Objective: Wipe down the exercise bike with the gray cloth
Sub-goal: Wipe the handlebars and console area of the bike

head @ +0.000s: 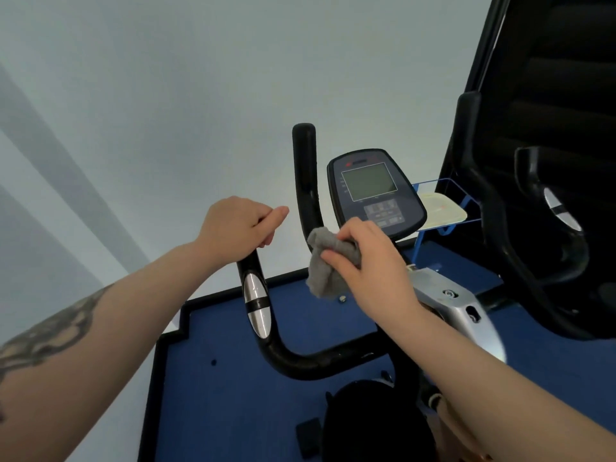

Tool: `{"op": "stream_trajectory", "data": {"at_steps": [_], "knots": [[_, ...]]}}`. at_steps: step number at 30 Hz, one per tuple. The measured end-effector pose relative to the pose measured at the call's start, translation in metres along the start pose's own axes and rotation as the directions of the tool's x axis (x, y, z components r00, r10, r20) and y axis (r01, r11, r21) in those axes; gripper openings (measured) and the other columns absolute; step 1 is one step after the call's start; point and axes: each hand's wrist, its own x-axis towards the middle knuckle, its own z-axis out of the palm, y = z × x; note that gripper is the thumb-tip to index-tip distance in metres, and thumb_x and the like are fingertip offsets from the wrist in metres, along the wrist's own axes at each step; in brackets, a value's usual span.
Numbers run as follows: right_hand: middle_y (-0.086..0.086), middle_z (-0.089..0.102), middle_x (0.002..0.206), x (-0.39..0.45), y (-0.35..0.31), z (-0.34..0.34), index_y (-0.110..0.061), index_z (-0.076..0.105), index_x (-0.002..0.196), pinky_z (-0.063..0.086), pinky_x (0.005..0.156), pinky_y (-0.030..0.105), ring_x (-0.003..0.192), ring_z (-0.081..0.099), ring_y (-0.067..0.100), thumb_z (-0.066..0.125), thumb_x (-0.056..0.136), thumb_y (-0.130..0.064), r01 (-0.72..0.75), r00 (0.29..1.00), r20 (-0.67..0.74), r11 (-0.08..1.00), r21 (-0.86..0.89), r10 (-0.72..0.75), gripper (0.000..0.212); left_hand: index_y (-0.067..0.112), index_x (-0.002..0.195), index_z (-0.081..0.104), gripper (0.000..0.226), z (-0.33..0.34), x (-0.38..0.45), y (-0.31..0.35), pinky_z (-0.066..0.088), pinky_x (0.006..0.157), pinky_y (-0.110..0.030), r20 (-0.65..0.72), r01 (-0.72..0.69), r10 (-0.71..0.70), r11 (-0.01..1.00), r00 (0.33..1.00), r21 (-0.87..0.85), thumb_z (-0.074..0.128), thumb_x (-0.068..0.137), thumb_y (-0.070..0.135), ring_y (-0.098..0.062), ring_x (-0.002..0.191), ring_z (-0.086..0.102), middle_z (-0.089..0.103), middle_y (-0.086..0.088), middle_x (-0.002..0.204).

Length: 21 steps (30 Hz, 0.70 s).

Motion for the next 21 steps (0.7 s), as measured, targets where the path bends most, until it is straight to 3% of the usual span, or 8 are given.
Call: {"op": "stream_trajectory", "data": {"at_steps": [3,6,11,15,18,21], "knots": [[-0.007,0.050,0.091,0.001,0.001,0.000,-0.024,0.047,0.088,0.042,0.070,0.031,0.085,0.050,0.014,0.065,0.090,-0.032,-0.007,1.000,0.012,1.000,-0.024,0.008,0.019,0.021,0.045,0.051,0.065,0.003,-0.003,0.003,0.039,0.053,-0.026,-0.064,-0.012,0.014,1.000,0.998,0.027,0.031,0.094,0.059,-0.005,0.042,0.050,0.050,0.011,0.039],[-0.002,0.050,0.094,0.028,-0.015,0.014,-0.020,0.046,0.093,0.043,0.073,0.035,0.087,0.052,0.017,0.061,0.093,-0.034,-0.071,0.997,0.019,0.996,-0.052,0.072,0.020,0.010,0.048,0.053,0.070,0.000,-0.006,0.005,0.043,0.052,-0.034,-0.114,-0.041,0.047,0.998,0.992,0.051,0.024,0.091,0.058,-0.018,0.044,0.053,0.049,0.005,0.041],[-0.006,0.046,0.090,0.004,-0.001,0.004,-0.025,0.042,0.088,0.040,0.067,0.031,0.082,0.048,0.014,0.062,0.091,-0.035,-0.001,1.000,0.022,0.997,-0.079,0.002,0.023,0.005,0.050,0.053,0.071,0.003,-0.010,0.007,0.045,0.052,-0.041,-0.181,-0.037,0.050,0.997,0.982,0.073,0.022,0.092,0.054,-0.026,0.046,0.053,0.054,-0.007,0.047],[-0.005,0.047,0.091,0.028,-0.009,0.011,-0.022,0.044,0.087,0.041,0.069,0.032,0.085,0.048,0.016,0.063,0.092,-0.027,-0.022,1.000,0.004,1.000,0.000,0.022,0.020,0.017,0.046,0.049,0.066,0.001,-0.008,0.008,0.044,0.056,-0.034,-0.135,-0.001,0.002,1.000,0.991,0.008,0.021,0.090,0.056,-0.017,0.048,0.053,0.051,0.004,0.044],[-0.002,0.045,0.095,0.046,-0.021,0.024,-0.017,0.045,0.092,0.034,0.068,0.026,0.090,0.047,0.016,0.062,0.093,-0.025,-0.055,0.996,-0.075,0.998,0.020,0.056,0.018,0.025,0.043,0.047,0.059,-0.002,-0.004,0.006,0.040,0.060,-0.029,-0.072,0.018,-0.020,1.000,0.997,-0.025,0.029,0.092,0.051,-0.008,0.050,0.052,0.050,0.011,0.042],[-0.006,0.043,0.092,0.029,-0.009,0.025,-0.022,0.043,0.090,0.034,0.061,0.021,0.081,0.047,0.010,0.062,0.093,-0.028,-0.056,0.997,-0.061,0.998,0.023,0.057,0.020,0.024,0.042,0.049,0.058,0.001,-0.005,0.005,0.040,0.059,-0.027,-0.086,0.025,-0.027,0.999,0.996,-0.029,0.030,0.092,0.048,-0.006,0.049,0.052,0.047,0.012,0.039]]}}
